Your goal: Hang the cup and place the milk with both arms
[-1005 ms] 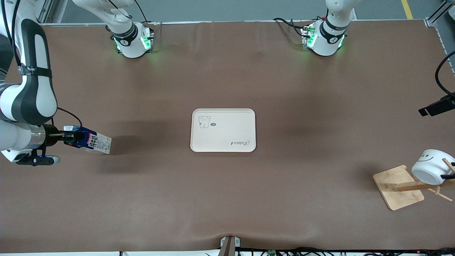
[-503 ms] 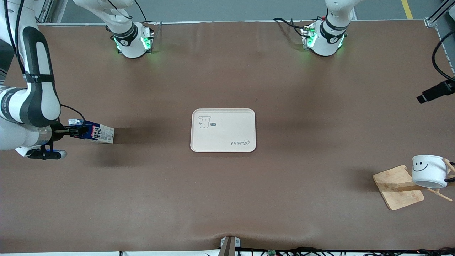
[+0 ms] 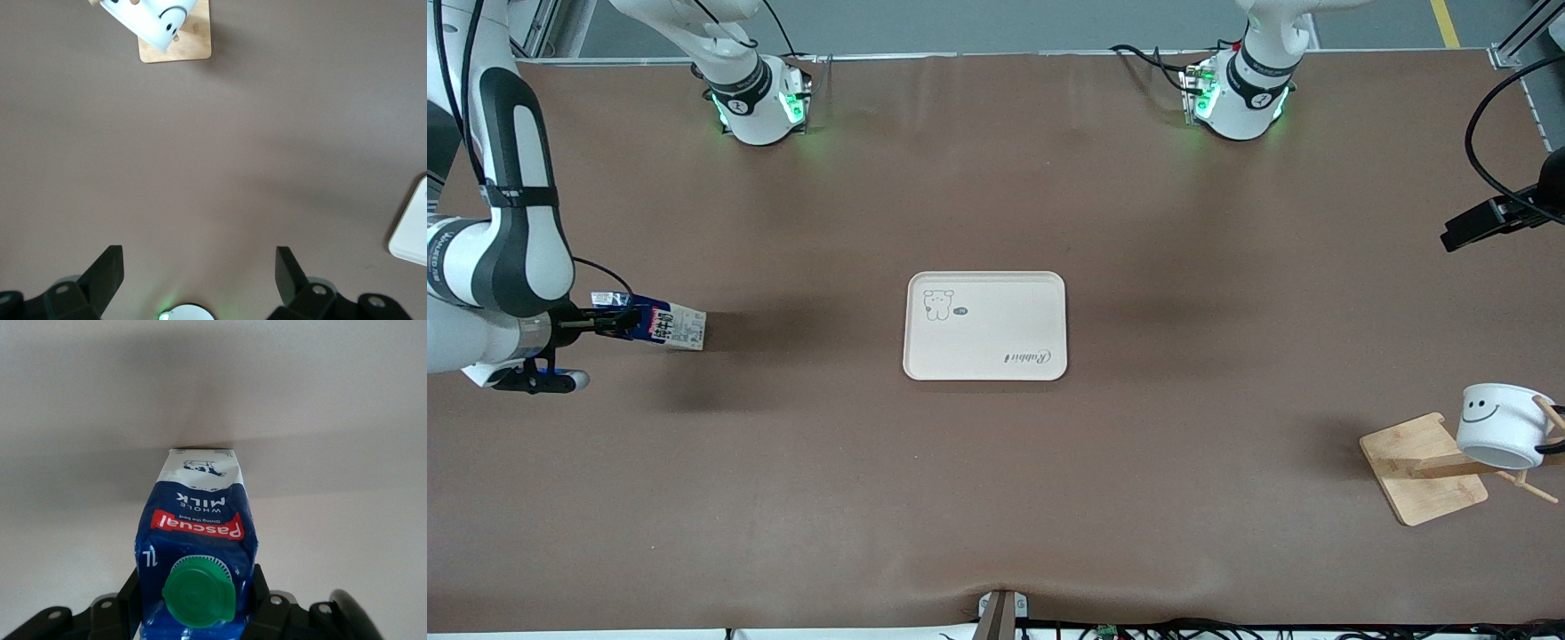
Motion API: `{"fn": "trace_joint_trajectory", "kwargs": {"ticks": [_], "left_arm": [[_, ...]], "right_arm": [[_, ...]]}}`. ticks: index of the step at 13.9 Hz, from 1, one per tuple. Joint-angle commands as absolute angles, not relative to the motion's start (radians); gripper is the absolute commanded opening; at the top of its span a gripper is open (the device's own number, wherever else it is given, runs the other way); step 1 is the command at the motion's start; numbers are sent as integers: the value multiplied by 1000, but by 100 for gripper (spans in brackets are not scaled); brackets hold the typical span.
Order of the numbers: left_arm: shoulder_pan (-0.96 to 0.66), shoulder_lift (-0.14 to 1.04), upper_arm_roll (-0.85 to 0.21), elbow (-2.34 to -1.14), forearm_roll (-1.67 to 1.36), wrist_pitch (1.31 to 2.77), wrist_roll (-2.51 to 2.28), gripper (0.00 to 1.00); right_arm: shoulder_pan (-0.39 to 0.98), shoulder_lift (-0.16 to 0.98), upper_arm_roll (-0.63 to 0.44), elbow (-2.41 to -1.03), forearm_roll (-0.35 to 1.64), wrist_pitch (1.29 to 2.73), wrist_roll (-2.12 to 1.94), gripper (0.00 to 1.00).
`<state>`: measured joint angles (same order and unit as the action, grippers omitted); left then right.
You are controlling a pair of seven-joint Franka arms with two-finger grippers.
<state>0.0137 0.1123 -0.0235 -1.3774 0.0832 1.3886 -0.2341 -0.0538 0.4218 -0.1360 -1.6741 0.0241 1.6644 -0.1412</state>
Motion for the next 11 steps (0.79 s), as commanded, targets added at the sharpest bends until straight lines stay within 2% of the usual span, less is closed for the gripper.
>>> {"fn": "trace_joint_trajectory", "kwargs": {"ticks": [1,5,8,11], "left_arm": [[-40,-13,63,-1558,72,1478,-161,100],[-52,-80,94,-1673,63,1541,-147,100],[-67,-78,92,-1674,63,1542,-149,100],[-67,-65,89,-1663,61,1542,-149,100]], "right_arm": [[-66,397,-115,-1694,3,1667,-147,100],[-72,400,-110,-1663,20,1667,-146,100],[-45,403,-103,-1603,20,1664,-146,100],[-18,468,-103,-1505,12,1675,-146,100]]}}
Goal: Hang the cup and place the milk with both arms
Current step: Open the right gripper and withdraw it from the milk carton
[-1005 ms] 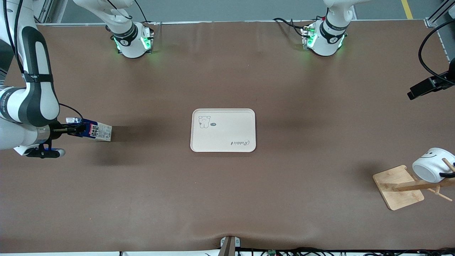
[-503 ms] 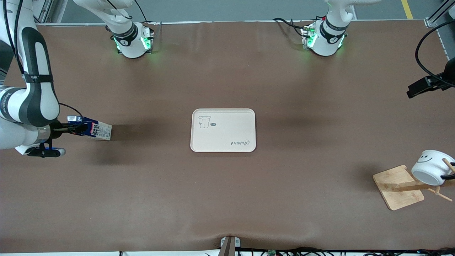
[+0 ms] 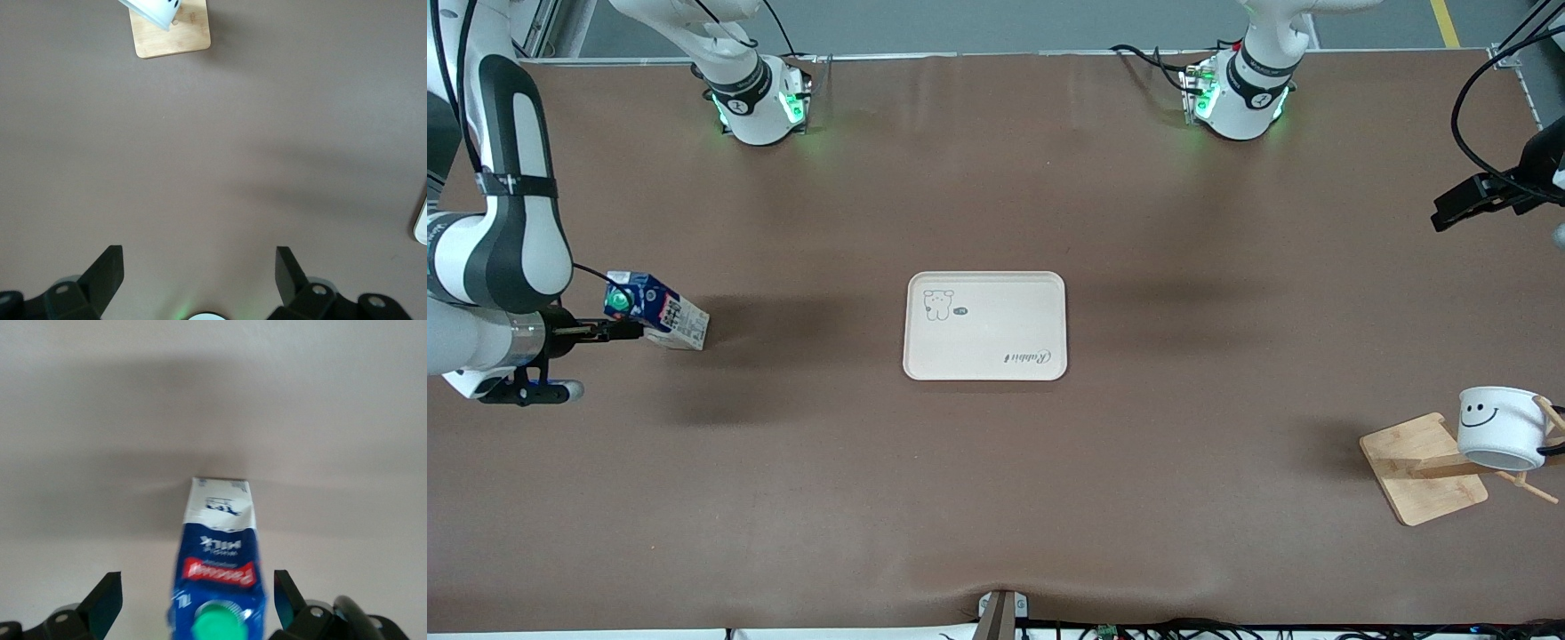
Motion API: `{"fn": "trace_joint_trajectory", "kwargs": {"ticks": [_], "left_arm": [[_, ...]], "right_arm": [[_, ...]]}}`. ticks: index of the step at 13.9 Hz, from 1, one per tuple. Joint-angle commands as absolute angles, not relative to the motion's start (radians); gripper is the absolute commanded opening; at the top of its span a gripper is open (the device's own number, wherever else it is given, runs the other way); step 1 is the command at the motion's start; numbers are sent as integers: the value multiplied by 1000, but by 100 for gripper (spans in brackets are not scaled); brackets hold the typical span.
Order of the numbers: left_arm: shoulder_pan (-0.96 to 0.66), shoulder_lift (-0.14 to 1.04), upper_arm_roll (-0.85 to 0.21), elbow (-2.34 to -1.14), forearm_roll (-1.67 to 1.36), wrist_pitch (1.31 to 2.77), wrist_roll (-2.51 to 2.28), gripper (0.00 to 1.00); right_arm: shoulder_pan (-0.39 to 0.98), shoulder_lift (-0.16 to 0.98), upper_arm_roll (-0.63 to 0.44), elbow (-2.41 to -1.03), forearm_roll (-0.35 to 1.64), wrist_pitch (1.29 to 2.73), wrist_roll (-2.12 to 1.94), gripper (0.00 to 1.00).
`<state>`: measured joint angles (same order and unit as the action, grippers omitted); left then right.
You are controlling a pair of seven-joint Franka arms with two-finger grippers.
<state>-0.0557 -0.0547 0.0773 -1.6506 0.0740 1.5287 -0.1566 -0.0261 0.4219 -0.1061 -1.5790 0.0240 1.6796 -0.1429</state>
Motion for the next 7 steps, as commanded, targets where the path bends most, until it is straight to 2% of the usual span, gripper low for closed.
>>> {"fn": "trace_joint_trajectory", "kwargs": {"ticks": [1,2,5,7], "left_arm": [[-69,-58,87,-1651,61,1542,-149,100],[-69,-45,87,-1635,61,1542,-147,100],[-72,-34,84,-1629,61,1542,-149,100],[-68,-34,84,-1629,60,1542,-147,100]], "right_arm": [[-15,482,-103,-1482,12,1681,-146,100],[-11,485,-103,-1470,12,1716,-146,100],[8,485,-89,-1462,49,1961,-143,100],[81,489,-100,-1390,2,1990,-130,100]]}}
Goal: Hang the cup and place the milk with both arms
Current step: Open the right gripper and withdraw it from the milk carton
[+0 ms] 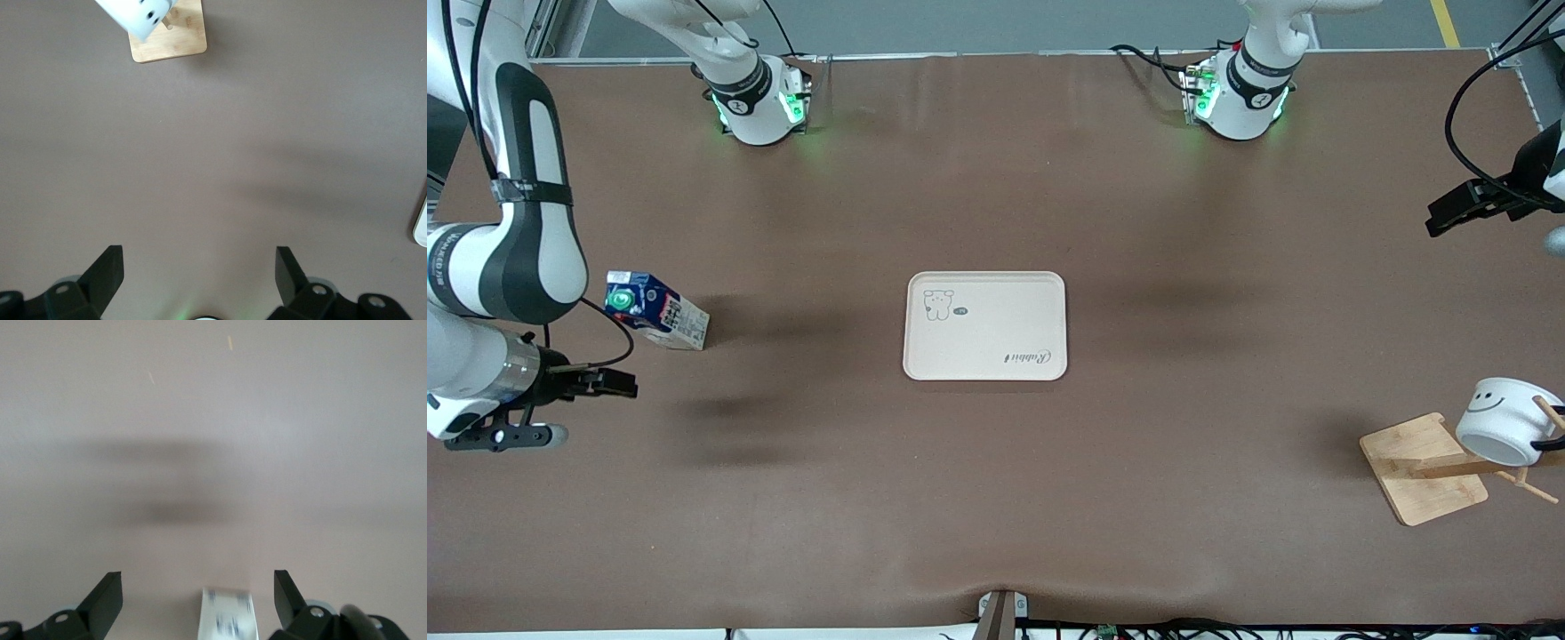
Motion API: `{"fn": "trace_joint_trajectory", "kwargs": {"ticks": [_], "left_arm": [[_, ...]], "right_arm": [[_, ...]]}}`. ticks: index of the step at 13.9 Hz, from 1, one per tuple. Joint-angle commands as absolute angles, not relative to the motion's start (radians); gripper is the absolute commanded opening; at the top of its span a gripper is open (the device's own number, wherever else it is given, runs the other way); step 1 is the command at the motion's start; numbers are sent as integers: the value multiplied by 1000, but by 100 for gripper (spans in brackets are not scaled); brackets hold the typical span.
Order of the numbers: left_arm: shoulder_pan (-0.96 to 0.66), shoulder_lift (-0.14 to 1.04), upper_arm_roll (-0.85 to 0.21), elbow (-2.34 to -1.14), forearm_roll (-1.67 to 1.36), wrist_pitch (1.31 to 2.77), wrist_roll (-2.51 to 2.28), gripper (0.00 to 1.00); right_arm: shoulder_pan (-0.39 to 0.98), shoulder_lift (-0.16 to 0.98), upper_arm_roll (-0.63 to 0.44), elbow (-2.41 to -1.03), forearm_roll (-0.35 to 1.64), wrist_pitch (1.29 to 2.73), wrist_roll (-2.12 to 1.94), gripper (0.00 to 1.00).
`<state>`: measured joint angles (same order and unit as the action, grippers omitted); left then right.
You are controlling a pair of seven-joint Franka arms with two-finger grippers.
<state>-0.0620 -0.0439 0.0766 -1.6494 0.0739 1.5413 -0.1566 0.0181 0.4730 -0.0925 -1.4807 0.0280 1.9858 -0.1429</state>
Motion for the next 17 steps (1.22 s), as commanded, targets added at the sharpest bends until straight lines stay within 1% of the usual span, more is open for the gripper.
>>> {"fn": "trace_joint_trajectory", "kwargs": {"ticks": [1,2,3,5,7,8,9,10,12,14,16,17], "left_arm": [[-67,-34,84,-1629,54,1542,-147,100],[-66,-35,84,-1629,51,1542,-147,100],[-64,-35,84,-1629,49,1542,-147,100],[-64,-35,84,-1629,49,1542,-149,100],[-66,-34,84,-1631,48,1542,-155,100],[-66,-32,84,-1631,48,1542,-155,100],[-66,-32,84,-1629,48,1542,-150,100],[-64,-34,84,-1628,48,1542,-149,100],[-69,-35,84,-1626,46,1542,-149,100],[-72,-37,81,-1626,31,1542,-150,100],[-72,-37,65,-1628,12,1543,-150,100],[-71,-35,45,-1626,18,1548,-152,100]], "right_arm": [[93,500,-100,-1341,-53,1979,-129,100],[92,488,-98,-1316,-67,1971,-139,100],[87,465,-92,-1325,-55,1947,-129,100],[86,408,-91,-1315,26,1834,-129,100],[97,368,-92,-1266,43,1687,-124,100],[95,333,-89,-1243,51,1610,-118,100],[95,266,-94,-1252,51,1556,-118,100],[98,217,-94,-1296,46,1539,-117,100],[95,80,-94,-1456,44,1554,-110,100],[92,-18,-95,-1587,38,1562,-112,100],[86,-58,-98,-1638,37,1504,-112,100],[84,-55,-98,-1644,37,1473,-110,100]]}}
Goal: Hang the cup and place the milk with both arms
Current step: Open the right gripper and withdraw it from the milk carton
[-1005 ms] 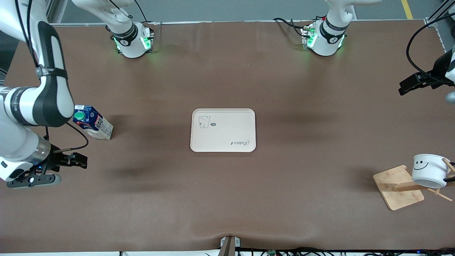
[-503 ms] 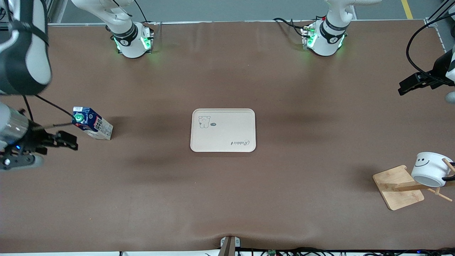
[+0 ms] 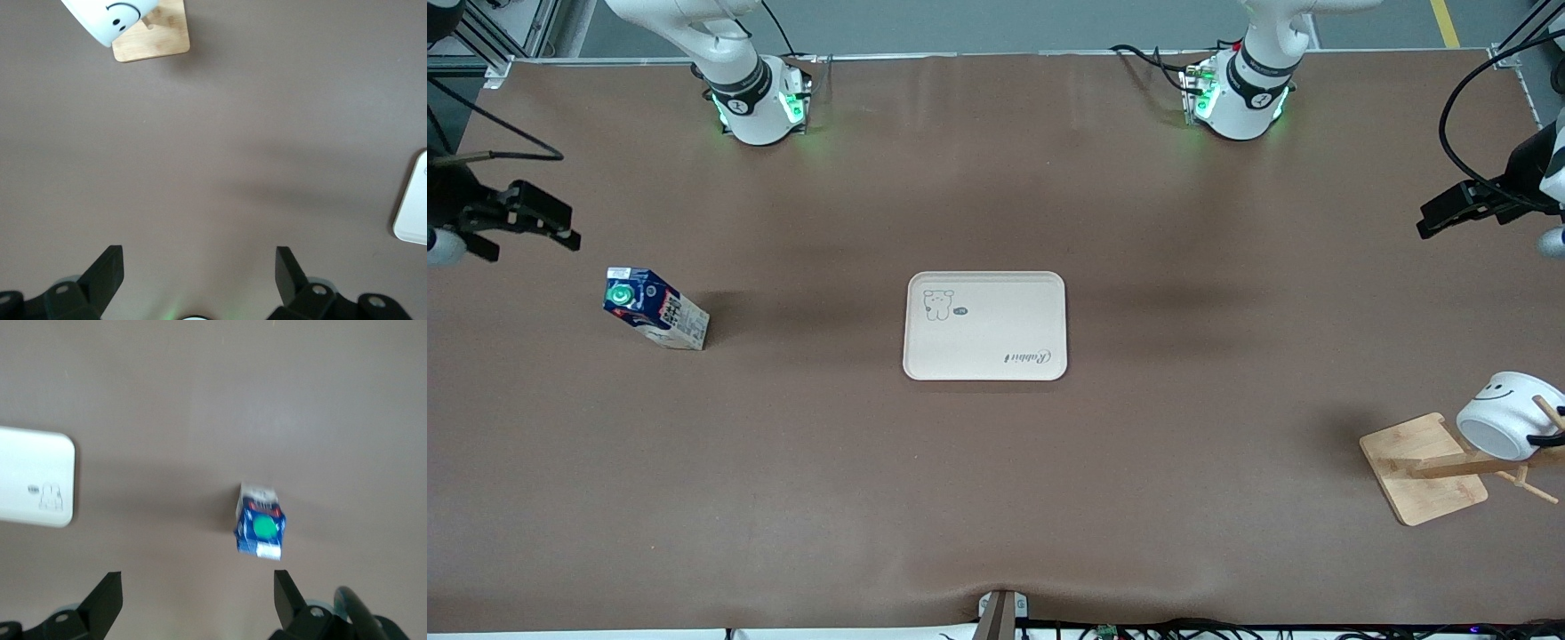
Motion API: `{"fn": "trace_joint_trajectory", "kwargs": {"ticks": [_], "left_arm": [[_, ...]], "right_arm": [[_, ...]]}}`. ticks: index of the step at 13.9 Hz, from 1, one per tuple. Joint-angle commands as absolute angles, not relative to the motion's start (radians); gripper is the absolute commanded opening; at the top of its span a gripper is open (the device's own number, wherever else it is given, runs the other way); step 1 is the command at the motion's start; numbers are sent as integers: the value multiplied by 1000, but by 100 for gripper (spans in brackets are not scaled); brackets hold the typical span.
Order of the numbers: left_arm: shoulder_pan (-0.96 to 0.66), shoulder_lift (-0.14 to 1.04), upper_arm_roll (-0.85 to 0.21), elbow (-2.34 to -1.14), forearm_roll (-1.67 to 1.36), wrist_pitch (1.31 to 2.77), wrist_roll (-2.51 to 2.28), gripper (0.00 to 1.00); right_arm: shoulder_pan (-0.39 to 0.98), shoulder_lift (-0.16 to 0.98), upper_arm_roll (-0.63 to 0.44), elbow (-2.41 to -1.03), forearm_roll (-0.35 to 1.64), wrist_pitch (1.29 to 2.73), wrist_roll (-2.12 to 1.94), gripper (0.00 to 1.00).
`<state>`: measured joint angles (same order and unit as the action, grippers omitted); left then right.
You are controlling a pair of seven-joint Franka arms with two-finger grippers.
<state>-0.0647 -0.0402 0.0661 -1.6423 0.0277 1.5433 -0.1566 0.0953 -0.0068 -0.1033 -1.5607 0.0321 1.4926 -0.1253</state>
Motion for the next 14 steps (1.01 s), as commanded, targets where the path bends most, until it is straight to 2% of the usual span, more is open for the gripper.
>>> {"fn": "trace_joint_trajectory", "kwargs": {"ticks": [1,8,14], "left_arm": [[-71,-35,31,-1626,24,1549,-152,100],[-71,-31,11,-1602,23,1546,-167,100],[-74,-31,8,-1598,26,1540,-167,100]], "right_arm": [[80,-49,-98,-1635,37,1488,-112,100],[34,-25,-101,-1585,49,1522,-126,100],[49,-29,-92,-1572,31,1514,-126,100]]}}
